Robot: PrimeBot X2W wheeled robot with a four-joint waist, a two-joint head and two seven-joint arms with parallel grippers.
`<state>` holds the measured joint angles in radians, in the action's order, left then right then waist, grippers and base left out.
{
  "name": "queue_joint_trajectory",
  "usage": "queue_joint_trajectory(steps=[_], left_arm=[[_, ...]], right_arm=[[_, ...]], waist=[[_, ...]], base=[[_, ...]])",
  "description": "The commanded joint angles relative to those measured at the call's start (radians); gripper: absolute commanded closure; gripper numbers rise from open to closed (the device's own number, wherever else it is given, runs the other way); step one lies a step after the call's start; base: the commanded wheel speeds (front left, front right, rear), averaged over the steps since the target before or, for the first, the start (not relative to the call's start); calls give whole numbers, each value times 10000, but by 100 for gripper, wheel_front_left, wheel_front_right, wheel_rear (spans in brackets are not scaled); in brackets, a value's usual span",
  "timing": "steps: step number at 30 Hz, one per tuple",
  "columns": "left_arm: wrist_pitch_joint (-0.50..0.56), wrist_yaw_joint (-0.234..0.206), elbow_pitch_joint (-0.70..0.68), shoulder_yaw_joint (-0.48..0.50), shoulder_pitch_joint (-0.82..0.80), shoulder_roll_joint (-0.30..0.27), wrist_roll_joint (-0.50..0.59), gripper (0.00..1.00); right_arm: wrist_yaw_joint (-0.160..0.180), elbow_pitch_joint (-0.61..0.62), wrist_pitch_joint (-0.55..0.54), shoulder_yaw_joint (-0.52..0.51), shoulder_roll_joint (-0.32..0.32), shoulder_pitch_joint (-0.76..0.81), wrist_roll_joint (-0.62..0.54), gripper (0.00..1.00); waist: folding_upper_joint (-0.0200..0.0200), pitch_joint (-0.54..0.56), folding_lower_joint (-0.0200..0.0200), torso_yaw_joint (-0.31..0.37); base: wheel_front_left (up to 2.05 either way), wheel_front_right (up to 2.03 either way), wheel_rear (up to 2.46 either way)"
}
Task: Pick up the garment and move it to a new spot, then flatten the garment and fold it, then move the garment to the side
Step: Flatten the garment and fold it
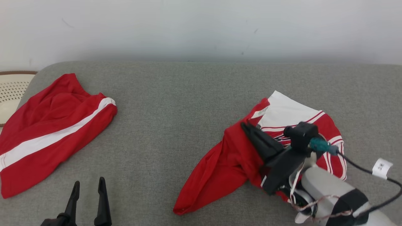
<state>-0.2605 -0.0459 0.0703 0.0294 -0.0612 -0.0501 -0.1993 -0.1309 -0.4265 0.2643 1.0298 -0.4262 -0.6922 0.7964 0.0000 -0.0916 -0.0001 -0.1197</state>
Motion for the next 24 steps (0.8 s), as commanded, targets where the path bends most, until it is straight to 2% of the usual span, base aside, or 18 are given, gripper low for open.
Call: queue_joint_trajectory(steps=[1, 4, 10, 15, 19, 20, 21, 22, 24], left_arm=[[-27, 37, 25, 20, 36, -5, 57, 0], [-27, 43, 23, 26, 22, -8, 61, 0], [-27, 42, 0, 88, 33, -7, 81, 0], [-27, 56, 49, 60, -25, -7, 89, 0], [-27, 57, 105, 28, -42, -5, 82, 0], [-27, 39, 113, 5, -37, -7, 78, 0], [-27, 25, 121, -3, -26, -8, 75, 0], [-27, 18, 128, -3, -14, -7, 72, 0], [-27, 25, 142, 26, 20, -7, 59, 0]], right_arm=[[1, 675, 21, 189, -214, 413, -184, 100], [3, 1198, 23, 389, -421, 650, -358, 100], [1, 2036, 25, 1667, -739, 1116, -404, 100], [3, 1994, 26, 2397, -508, 1264, -381, 100], [1, 1859, -565, 2557, -175, 1658, -751, 100], [1, 1875, -717, 2558, -112, 1748, -888, 71], [3, 1889, -648, 2531, -103, 1689, -966, 27], [3, 1902, -531, 2508, -100, 1660, -973, 0], [3, 1912, -280, 2531, -164, 1608, -924, 0]], waist=[[0, -17, 1, 83], [0, -27, 1, 129], [0, -76, 1, 289], [0, -68, 1, 381], [0, -31, 1, 407], [0, -17, 1, 403], [0, -1, 1, 406], [0, 14, 1, 412], [0, 57, 1, 435]], base=[[0, 0, 0], [0, 0, 0], [0, 0, 0], [0, 0, 0], [0, 0, 0], [0, 0, 0], [0, 0, 0], [0, 0, 0], [0, 0, 0]])
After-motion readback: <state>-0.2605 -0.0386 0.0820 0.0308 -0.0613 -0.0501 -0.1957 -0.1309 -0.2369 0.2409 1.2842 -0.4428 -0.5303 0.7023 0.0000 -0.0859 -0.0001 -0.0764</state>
